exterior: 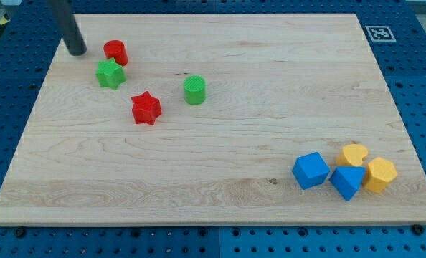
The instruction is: Slide red circle towards right
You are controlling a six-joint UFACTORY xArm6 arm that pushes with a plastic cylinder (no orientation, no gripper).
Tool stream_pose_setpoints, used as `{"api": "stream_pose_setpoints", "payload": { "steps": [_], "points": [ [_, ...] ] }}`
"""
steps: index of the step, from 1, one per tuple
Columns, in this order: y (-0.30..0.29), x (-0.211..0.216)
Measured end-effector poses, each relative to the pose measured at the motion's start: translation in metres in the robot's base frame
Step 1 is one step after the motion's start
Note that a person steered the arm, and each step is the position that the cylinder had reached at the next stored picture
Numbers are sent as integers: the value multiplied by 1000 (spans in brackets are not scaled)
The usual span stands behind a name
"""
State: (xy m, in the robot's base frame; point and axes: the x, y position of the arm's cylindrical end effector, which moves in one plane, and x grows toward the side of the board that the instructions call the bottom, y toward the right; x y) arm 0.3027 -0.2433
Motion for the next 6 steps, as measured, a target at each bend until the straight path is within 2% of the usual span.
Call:
{"api": "stream_pose_setpoints", "payload": {
  "steps": [2,6],
  "points": [
    [49,0],
    [50,28]
  ]
}}
